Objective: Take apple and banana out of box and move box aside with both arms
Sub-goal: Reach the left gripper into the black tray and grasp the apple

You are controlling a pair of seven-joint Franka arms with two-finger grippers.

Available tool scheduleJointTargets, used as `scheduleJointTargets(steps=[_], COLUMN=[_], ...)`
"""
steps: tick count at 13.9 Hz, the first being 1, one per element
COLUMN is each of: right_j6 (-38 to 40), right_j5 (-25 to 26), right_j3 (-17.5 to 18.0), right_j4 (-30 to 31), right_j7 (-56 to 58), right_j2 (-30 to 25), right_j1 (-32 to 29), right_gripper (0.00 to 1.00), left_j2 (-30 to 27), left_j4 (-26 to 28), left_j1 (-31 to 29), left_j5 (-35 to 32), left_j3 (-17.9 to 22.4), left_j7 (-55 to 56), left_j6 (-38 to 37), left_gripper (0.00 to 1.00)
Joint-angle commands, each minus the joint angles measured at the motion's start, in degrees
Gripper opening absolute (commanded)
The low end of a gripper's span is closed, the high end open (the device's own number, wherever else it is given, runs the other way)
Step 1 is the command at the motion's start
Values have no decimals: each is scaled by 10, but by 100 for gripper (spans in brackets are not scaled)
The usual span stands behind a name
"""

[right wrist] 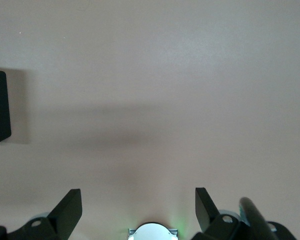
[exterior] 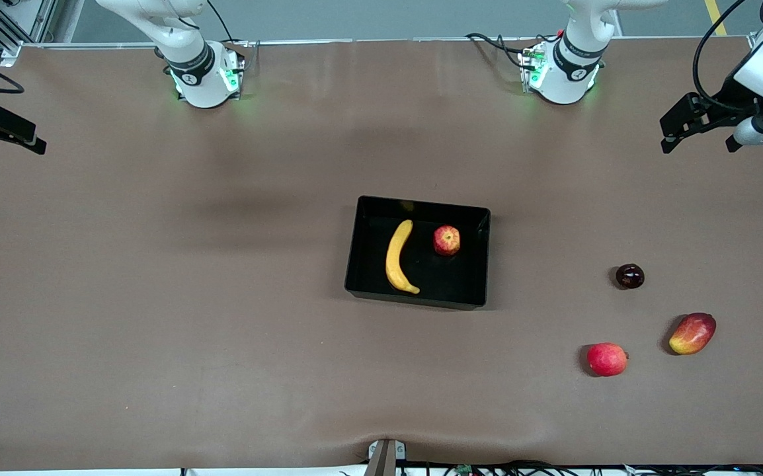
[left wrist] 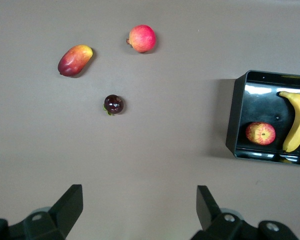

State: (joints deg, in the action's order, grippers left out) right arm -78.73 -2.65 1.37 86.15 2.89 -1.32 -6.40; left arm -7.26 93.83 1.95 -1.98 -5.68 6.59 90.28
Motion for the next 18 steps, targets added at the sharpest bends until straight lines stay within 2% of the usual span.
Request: scheduleJointTargets(steps=[1,7,9,11,14,15,18], right_j6=[4,6,8,11,19,19,19], right_j5=[-10,-10,-10,-10,-10,-10,-10], right_j3=[6,6,6,5,5,5,5], right_j4=[-5,-4,-4,-3,-2,-2,-2], right_j7=[7,6,6,6,5,5,5], right_j2=[2,4,4,6,7,9,10], right_j1=[-10,-12,-12,-12,-12,-12,-13], right_gripper=[100,100,100,100,100,100,100], left_j2=[-3,20,36,65,138,165,245], left_j4=[-7,-9,-6,-3,-2,-1,-5], left_j1=[-6,7,23,23,28,41,113], left_j5=[4,13,11,4,-32,-49,-103], left_j3=[-5,-11,-41,-96,-171,-187,-191], left_j7=[-2,9,59,116,217,258,378], left_j6=[-12,-8,9,37,102,127,183], left_gripper=[100,100,100,100,100,100,100])
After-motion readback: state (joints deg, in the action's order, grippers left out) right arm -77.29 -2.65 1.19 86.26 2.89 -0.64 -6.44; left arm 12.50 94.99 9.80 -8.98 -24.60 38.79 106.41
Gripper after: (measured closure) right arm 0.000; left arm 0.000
